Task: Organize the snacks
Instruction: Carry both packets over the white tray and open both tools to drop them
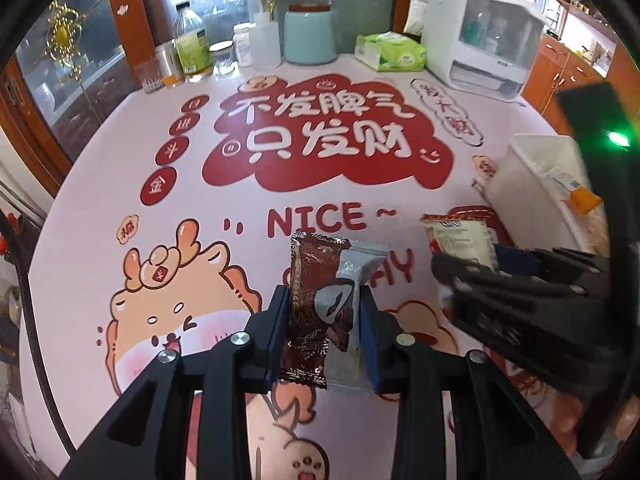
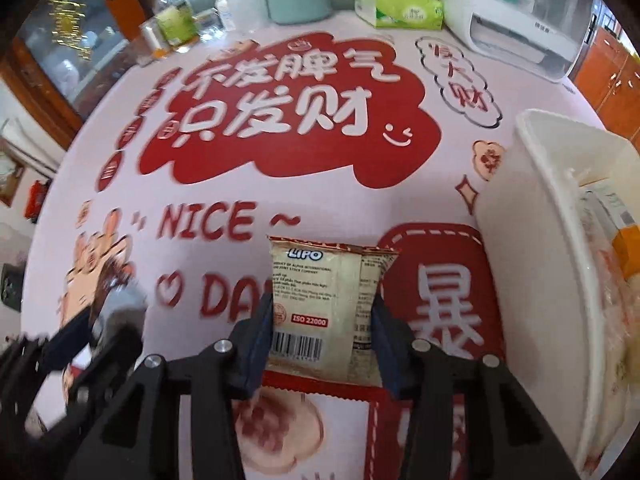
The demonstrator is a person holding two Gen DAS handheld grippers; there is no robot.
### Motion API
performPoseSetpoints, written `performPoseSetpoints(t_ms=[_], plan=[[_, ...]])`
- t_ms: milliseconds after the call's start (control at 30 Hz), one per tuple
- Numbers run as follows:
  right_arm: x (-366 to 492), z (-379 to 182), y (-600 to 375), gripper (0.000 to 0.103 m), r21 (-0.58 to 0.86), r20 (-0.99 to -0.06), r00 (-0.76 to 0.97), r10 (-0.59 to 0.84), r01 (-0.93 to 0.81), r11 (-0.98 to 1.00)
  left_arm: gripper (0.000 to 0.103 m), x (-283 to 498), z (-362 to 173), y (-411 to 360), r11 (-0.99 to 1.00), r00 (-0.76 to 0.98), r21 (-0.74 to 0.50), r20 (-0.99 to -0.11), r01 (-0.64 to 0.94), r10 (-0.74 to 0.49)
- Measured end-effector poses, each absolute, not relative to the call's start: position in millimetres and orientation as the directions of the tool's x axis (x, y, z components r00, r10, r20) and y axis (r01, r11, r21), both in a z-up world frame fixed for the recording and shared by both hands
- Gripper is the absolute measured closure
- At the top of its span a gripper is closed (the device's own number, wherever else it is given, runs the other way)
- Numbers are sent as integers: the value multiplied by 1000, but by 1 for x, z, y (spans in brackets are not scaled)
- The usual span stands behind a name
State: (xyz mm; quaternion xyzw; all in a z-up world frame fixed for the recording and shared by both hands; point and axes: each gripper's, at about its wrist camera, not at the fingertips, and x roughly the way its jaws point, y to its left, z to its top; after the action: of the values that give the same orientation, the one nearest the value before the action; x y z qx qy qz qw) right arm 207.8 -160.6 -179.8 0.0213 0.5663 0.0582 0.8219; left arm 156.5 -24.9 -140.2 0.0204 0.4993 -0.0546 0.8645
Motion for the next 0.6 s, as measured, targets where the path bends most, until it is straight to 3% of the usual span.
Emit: performPoseSetpoints(t_ms=[333, 600], plan=[[124, -100, -208, 57, 152, -854, 479, 204, -146, 978, 72, 124, -79, -80, 971, 548, -43, -819, 236, -170], [83, -60, -282, 57, 163, -802, 581, 138, -10, 987, 72, 117, -44, -168, 906, 555, -42, -778, 422, -295]])
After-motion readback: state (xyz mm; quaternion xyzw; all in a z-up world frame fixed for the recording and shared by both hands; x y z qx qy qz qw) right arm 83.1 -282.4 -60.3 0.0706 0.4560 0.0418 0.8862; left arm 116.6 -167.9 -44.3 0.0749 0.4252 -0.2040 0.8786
